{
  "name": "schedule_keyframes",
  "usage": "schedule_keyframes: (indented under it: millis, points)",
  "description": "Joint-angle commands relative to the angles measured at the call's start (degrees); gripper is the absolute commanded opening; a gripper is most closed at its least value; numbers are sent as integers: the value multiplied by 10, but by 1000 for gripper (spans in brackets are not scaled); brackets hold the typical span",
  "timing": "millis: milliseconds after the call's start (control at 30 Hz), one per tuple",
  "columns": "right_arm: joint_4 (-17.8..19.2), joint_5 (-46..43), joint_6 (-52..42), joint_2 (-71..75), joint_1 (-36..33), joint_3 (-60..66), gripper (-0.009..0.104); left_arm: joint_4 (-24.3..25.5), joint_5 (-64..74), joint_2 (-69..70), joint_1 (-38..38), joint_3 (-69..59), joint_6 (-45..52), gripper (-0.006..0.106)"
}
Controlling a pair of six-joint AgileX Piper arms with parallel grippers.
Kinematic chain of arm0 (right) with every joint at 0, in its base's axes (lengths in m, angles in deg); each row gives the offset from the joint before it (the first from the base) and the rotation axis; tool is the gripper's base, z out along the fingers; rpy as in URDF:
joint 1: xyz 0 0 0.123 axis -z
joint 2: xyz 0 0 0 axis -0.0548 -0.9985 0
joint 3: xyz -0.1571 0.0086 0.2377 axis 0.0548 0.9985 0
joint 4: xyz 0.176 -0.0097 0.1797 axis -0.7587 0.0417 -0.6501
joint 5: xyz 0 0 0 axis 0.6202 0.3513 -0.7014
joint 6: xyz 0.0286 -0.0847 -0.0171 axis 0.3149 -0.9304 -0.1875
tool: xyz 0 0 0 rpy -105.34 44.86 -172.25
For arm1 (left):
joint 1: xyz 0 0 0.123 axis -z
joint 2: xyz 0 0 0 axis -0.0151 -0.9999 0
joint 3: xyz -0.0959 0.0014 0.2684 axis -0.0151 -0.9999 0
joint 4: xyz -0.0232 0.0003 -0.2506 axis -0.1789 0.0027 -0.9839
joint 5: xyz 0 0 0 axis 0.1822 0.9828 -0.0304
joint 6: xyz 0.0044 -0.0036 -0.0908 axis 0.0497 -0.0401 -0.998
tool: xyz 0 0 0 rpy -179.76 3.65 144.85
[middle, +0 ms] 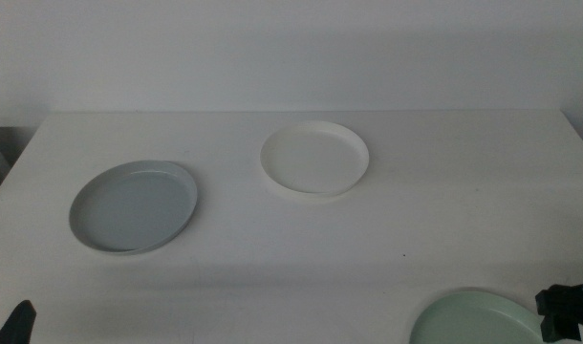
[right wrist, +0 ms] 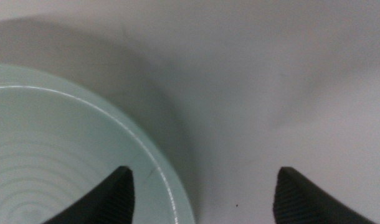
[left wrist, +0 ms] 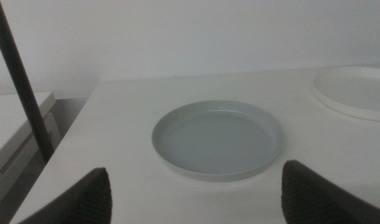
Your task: Stack the three bowls on top of each other.
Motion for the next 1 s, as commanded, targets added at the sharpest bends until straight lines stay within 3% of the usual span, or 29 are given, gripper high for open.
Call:
schedule_keyframes:
  millis: [0,367,467,567,767,967]
  points:
    - [1,-14,-1,-7,-2,-10,53,1,-44,8,-1,-3,-8,90]
    - [-16,-14,-1,-76,-3,-10,30,1,-44,8,-1,-3,-8,90]
    - [-16,-14,-1,-78,-3,-10,20,1,-44,8,-1,-3,-8,90]
    - [-15,-7,-4,-78,-3,-10,1,1,-44,8,-1,-3,-8,90]
    - [-19,15,0,-46,-13,-21,0,1,-44,8,-1,-3,-8,90]
    - [-48,56,3,-22,-51,-100,0,1,-44,8,-1,-3,-8,90]
